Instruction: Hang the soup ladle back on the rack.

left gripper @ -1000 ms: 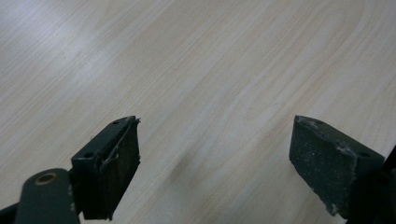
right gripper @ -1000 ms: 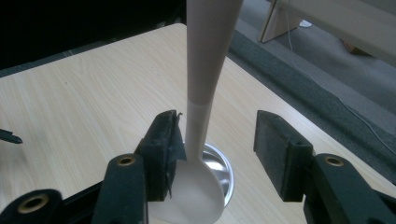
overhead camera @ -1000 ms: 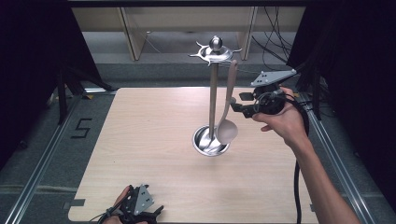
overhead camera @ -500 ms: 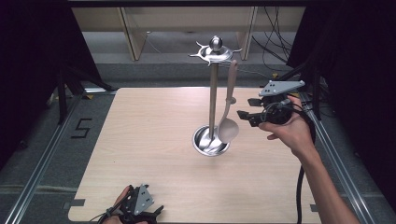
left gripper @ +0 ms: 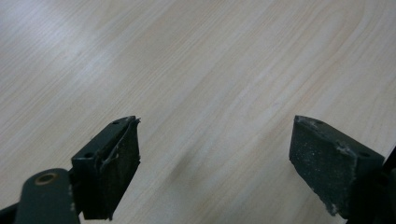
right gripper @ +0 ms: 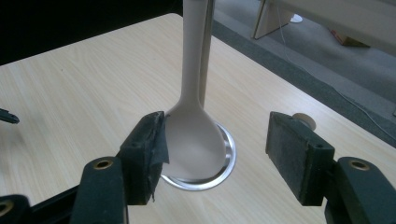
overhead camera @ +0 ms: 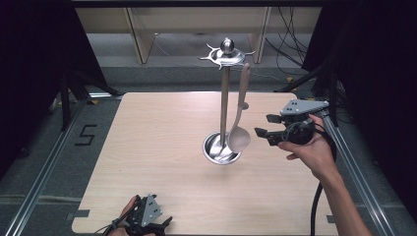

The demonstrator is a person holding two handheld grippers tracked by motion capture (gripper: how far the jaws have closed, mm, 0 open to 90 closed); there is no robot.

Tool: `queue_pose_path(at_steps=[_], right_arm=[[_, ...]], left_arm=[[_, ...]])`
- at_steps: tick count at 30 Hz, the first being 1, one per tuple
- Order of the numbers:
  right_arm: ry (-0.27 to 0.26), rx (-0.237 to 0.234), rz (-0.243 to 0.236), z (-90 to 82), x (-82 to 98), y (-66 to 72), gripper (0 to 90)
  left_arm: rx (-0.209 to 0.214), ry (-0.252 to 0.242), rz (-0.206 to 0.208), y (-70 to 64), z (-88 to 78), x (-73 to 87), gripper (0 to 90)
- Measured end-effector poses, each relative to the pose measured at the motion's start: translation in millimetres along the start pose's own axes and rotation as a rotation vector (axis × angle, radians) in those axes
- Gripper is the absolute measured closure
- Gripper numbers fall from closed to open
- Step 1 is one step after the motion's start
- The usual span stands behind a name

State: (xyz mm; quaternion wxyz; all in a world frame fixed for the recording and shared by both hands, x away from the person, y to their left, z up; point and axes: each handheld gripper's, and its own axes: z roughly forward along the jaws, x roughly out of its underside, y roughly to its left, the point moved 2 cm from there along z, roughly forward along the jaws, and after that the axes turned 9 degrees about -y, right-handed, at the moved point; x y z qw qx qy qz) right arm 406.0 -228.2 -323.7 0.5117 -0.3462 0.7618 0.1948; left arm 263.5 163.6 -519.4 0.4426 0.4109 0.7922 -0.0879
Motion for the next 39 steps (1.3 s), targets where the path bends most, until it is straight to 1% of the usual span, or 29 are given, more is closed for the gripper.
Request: queue_pose_path(at_steps=[1,2,3,5,6,8,9,10,13,14,17,18,19,21,22,23,24,25,27,28,29,30,31,32,33,34,36,37,39], right_arm=[[0.008,-0.006,-0.005,-1.6,2.2,-1.3,38.6],[-0.006,0.002,0.008,-1.4,5.5,-0.4,38.5],[0.008,-0.006,0.022,-3.1,7.5,-0.4,38.5],[0.001,-0.003,0.016,-3.8,11.3,-1.4,38.5],[0.004,-0.005,0.042,-6.0,17.8,-0.8,38.4],[-0.003,-0.002,0.042,-7.1,20.8,-1.5,38.3],[-0.011,0.012,0.047,-8.9,27.0,-1.5,38.1],[-0.011,0.012,0.047,-8.9,27.0,-1.5,38.1],[-0.002,0.014,0.055,-13.7,38.5,0.0,37.4],[-0.007,0.020,0.055,-14.3,40.4,0.4,37.3],[-0.012,0.029,0.042,-15.9,48.4,1.3,35.8],[-0.014,0.035,0.062,-16.1,52.4,3.8,35.5],[-0.026,0.039,0.055,-15.5,54.8,3.9,35.2],[-0.022,0.041,0.073,-15.7,62.1,6.7,34.7],[-0.032,0.035,0.061,-15.2,64.2,6.0,34.6],[-0.021,0.033,0.100,-16.1,67.7,9.4,34.5],[-0.047,0.036,0.076,-14.4,71.2,7.8,34.7],[-0.051,0.041,0.093,-13.4,75.7,9.2,34.6],[-0.030,0.027,0.063,-12.2,80.2,7.6,34.5],[-0.033,0.030,0.077,-11.9,82.3,8.6,34.4],[-0.022,0.023,0.090,-13.1,84.1,9.7,34.2],[-0.018,0.022,0.094,-13.4,86.0,10.4,33.9],[-0.024,0.027,0.084,-13.4,88.7,10.5,33.4],[-0.015,0.020,0.087,-13.9,90.9,11.0,33.1],[-0.024,0.024,0.069,-13.8,93.2,10.8,32.8],[-0.008,0.017,0.087,-14.8,94.8,12.7,32.6],[-0.015,0.020,0.078,-15.0,99.1,14.0,32.3],[-0.009,0.014,0.080,-15.2,102.2,15.0,31.7],[0.001,0.006,0.084,-15.3,106.8,16.5,31.5]], left_arm=[[0.003,0.000,-0.002,-0.1,0.1,0.0,15.7],[0.003,0.001,-0.001,0.0,0.1,0.1,15.7],[0.006,0.002,0.001,0.0,0.1,0.0,15.7],[0.005,0.002,0.001,-0.1,0.2,0.1,15.7],[0.005,0.002,0.000,-0.2,0.1,0.0,15.7],[0.000,0.002,0.000,-0.2,-0.3,-0.1,15.7],[0.002,0.000,-0.001,-0.3,0.7,0.1,15.7],[0.002,0.000,-0.001,-0.3,0.7,0.1,15.7],[-0.003,0.001,0.002,-0.4,0.5,-0.1,15.7],[-0.010,0.002,-0.002,-0.8,-0.3,-0.1,15.7],[-0.007,-0.001,-0.009,-1.0,0.8,0.5,15.7],[-0.007,0.000,-0.010,-1.0,0.8,0.6,15.7],[-0.003,-0.010,0.016,0.7,1.3,-0.1,15.7],[-0.003,-0.010,0.016,0.7,1.4,-0.2,15.7],[-0.004,-0.010,0.017,0.7,1.4,-0.2,15.7],[-0.004,-0.010,0.017,0.7,1.4,-0.2,15.7],[-0.004,-0.010,0.017,0.7,1.4,-0.2,15.7],[-0.005,-0.010,0.020,0.5,1.5,-0.3,15.7],[-0.006,-0.008,0.016,0.2,1.3,-0.2,15.7],[-0.009,0.001,-0.006,-1.2,0.7,0.5,15.7],[-0.009,-0.003,-0.010,-1.1,1.0,0.7,15.7],[-0.002,-0.010,0.015,0.8,1.4,0.1,15.7],[-0.009,-0.010,0.019,0.9,1.6,0.1,15.7],[-0.010,-0.011,0.019,0.7,1.9,0.1,15.7],[-0.010,-0.010,0.022,0.6,1.9,0.0,15.7],[-0.008,-0.010,0.024,0.4,1.7,-0.3,15.7],[-0.007,-0.009,0.023,0.3,1.2,-0.5,15.7],[-0.006,0.001,-0.007,-1.5,0.5,0.4,15.7],[-0.006,0.000,-0.006,-1.4,0.7,0.6,15.7]])
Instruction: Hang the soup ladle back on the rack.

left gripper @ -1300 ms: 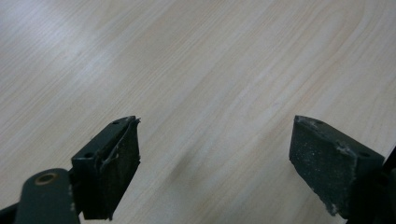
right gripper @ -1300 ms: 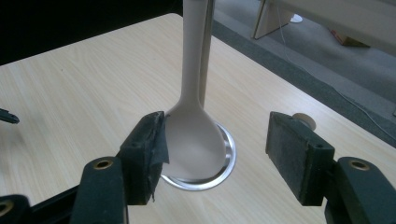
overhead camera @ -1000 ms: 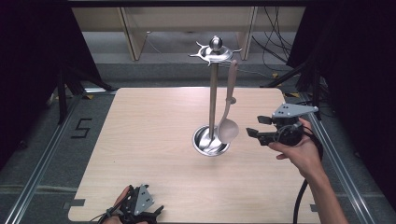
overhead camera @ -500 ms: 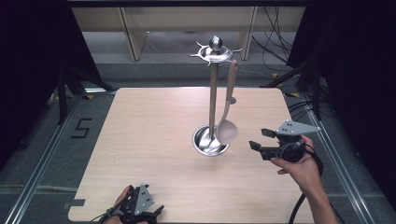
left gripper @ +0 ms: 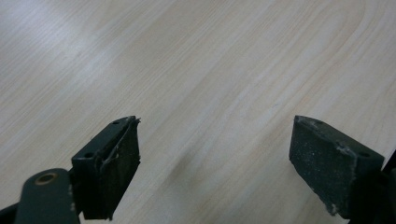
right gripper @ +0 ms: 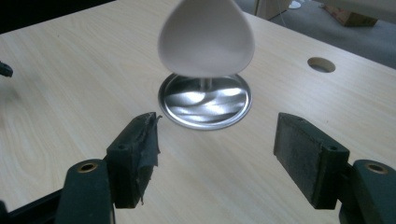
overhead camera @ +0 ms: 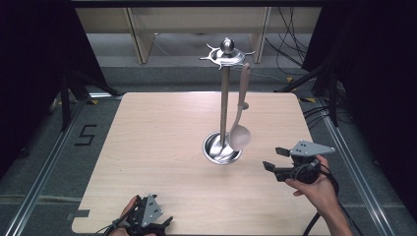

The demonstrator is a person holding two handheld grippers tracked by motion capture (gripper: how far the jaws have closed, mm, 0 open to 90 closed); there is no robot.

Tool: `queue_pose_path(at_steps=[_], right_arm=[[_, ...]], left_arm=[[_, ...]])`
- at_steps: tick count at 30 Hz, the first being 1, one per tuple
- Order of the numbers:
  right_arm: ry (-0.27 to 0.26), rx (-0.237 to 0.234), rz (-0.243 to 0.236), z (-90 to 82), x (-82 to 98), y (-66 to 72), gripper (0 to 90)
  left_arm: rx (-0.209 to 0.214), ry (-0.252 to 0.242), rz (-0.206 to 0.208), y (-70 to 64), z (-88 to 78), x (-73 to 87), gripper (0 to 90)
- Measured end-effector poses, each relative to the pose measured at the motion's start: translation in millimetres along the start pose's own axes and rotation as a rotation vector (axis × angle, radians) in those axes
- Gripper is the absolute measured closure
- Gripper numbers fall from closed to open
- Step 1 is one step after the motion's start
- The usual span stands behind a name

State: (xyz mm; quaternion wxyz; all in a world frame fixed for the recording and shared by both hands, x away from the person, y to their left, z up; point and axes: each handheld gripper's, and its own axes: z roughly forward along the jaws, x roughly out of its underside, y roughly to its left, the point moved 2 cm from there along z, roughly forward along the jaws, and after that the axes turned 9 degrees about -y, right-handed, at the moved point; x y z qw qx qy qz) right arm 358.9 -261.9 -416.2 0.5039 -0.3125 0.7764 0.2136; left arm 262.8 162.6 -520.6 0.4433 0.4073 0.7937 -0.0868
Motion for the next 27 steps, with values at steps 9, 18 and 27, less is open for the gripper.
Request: queue_pose_path(at_steps=[9,18,27], right_arm=[[0.046,-0.004,0.007,8.4,25.3,3.3,30.8],[0.085,-0.017,-0.016,12.7,40.0,11.8,30.4],[0.150,-0.029,-0.042,16.9,60.8,22.7,30.0]], left_arm=[[-0.001,-0.001,0.000,0.0,-0.4,-0.2,15.7],[-0.013,0.002,0.012,0.1,-0.2,-0.3,15.7],[-0.001,-0.001,0.006,-0.1,-1.4,-0.7,15.7]])
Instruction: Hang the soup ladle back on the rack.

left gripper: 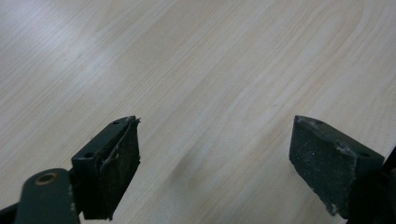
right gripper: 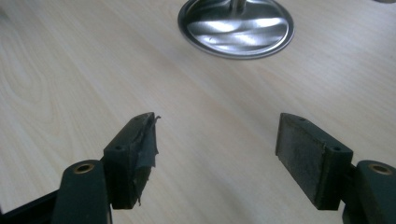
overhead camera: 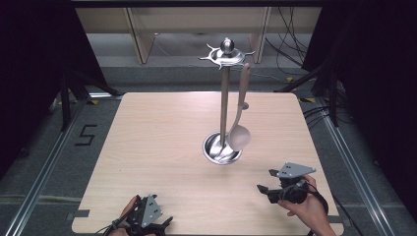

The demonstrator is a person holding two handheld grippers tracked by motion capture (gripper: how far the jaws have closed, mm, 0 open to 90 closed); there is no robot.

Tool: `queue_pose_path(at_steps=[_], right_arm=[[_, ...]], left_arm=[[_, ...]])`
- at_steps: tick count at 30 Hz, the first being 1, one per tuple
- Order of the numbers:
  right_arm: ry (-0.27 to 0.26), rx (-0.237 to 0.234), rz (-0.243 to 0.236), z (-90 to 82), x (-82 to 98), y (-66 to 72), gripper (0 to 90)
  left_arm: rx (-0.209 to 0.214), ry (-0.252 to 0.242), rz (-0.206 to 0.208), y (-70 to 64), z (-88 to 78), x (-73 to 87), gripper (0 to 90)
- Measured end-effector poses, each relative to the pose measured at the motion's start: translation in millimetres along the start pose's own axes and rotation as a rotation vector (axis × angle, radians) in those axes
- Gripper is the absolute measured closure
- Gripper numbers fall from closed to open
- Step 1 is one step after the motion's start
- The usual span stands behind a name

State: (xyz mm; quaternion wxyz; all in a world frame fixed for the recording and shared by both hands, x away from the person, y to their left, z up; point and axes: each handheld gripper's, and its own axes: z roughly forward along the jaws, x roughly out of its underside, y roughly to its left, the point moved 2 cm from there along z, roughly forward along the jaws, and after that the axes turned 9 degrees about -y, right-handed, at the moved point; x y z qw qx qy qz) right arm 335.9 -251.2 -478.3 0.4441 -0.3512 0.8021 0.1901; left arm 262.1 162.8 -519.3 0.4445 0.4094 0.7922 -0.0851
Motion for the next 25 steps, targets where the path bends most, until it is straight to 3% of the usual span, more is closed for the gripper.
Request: queue_pose_path(at_steps=[1,2,4,6,15,18,20,25], right_arm=[[0.001,0.002,-0.014,0.3,1.8,0.4,30.0],[0.009,0.010,-0.015,-0.1,4.0,2.2,29.8],[0.016,0.008,-0.016,-0.3,7.1,5.0,29.7],[0.024,0.000,-0.018,-0.9,10.1,7.9,29.5],[0.032,0.011,-0.050,-2.0,20.7,16.5,28.1],[0.045,0.009,-0.031,-1.6,24.2,19.9,27.9],[0.045,0.006,-0.051,-0.5,26.5,20.0,27.9],[0.057,-0.006,-0.037,-0.4,27.8,21.5,27.7]], left_arm=[[0.000,0.000,0.000,0.0,-0.1,0.0,15.7],[0.001,-0.012,0.028,1.8,0.5,-0.9,15.7],[0.002,-0.012,0.030,1.9,0.4,-0.9,15.7],[-0.001,0.000,0.000,-0.2,0.1,0.0,15.7],[0.000,0.000,0.002,-0.3,0.0,0.0,15.7],[0.001,0.000,0.003,-0.6,0.2,0.0,15.7],[0.001,-0.001,0.002,-0.7,0.2,0.0,15.7],[0.002,-0.002,-0.001,-0.9,0.8,0.1,15.7]])
